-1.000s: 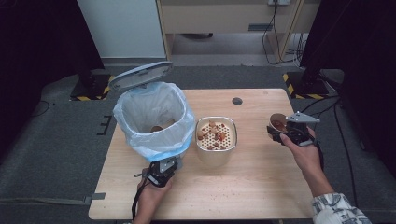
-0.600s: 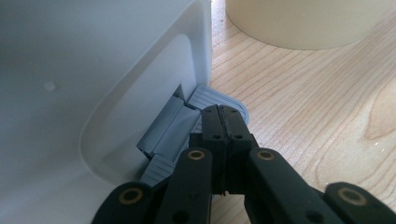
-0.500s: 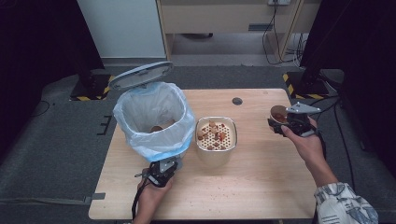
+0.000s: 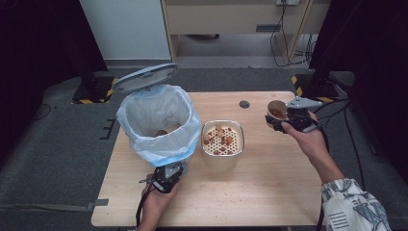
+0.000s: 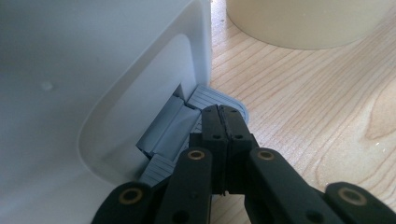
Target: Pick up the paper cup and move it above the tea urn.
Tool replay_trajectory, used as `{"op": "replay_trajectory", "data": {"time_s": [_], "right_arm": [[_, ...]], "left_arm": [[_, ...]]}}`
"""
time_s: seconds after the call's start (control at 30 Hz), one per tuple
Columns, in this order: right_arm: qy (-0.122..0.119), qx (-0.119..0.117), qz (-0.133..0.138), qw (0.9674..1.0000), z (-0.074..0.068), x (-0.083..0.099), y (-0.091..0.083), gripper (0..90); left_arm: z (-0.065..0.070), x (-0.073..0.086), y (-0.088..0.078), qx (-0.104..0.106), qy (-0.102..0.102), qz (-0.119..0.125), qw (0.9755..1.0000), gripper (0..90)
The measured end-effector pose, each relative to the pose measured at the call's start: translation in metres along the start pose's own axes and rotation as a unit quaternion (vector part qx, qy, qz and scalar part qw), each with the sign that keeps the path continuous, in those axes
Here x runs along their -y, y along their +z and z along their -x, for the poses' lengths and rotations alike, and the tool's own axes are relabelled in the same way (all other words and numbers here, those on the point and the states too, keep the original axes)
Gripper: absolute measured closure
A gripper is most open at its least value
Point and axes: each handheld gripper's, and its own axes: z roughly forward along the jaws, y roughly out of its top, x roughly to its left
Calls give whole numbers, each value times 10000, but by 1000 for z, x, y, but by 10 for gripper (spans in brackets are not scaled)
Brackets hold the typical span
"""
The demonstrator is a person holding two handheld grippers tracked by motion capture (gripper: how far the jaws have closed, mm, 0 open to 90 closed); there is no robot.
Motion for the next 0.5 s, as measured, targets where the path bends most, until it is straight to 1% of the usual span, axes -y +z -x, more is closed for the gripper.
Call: {"op": "replay_trajectory", "data": {"time_s": [0.07, 0.13, 0.27, 0.5], "right_arm": [[-96, -31, -38, 9999, -3, -2, 2, 314], [-89, -35, -37, 9999, -4, -3, 2, 314], [-206, -89, -16, 9997, -7, -11, 4, 314], [-235, -95, 41, 9997, -11, -22, 2, 314]], "left_arm": [[0, 0, 0, -4, 8, -7, 10000, 888], [0, 0, 0, -1, 6, -5, 10000, 888], [0, 0, 0, -6, 11, -10, 10000, 888], [0, 0, 0, 11, -3, -25, 10000, 888]]}}
